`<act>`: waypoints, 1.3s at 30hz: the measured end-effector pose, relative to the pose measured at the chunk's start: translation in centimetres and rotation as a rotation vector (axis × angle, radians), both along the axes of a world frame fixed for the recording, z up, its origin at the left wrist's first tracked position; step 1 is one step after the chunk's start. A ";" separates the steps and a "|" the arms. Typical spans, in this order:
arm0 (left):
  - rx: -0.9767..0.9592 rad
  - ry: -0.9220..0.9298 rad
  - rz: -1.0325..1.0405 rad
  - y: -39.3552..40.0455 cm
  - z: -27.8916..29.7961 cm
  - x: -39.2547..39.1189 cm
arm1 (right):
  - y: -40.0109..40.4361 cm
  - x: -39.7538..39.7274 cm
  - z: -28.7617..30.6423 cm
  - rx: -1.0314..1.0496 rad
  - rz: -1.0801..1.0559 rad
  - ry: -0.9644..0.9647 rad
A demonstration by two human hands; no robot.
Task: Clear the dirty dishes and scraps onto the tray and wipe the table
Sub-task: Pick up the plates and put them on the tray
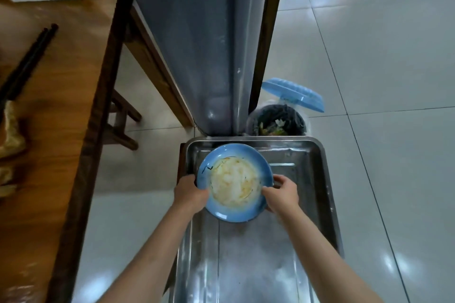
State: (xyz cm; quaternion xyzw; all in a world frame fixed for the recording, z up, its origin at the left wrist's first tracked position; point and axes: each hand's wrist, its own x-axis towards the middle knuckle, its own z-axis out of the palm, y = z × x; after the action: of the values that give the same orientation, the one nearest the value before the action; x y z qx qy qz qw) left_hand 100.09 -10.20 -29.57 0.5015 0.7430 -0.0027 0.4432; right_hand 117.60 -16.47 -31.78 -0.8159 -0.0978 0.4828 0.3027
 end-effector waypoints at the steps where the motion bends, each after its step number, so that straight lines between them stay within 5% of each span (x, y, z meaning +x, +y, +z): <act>1: 0.002 0.000 0.000 0.2 -0.2 -0.1 | 0.2 0.0 -0.2 -0.002 0.004 0.002; 13: 0.094 -0.008 -0.011 0.4 -0.1 -0.6 | 0.9 -0.1 0.0 -0.031 0.044 -0.001; 20: 0.176 -0.022 -0.011 -1.2 4.3 -1.5 | 0.0 -0.7 5.0 -0.056 0.253 -0.159; 28: 0.288 -0.151 -0.031 -4.0 16.8 -3.1 | -2.8 -3.7 17.3 0.189 0.390 -0.245; 39: 0.644 -0.059 -0.091 -9.0 37.3 -13.3 | -5.6 -12.6 35.8 0.500 0.706 -0.236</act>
State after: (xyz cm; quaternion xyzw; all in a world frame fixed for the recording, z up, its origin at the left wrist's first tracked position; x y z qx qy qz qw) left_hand 86.83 -19.24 7.72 0.6483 0.6694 0.2272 0.2827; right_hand 105.03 -22.06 4.06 -0.6839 -0.5177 0.4218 0.2938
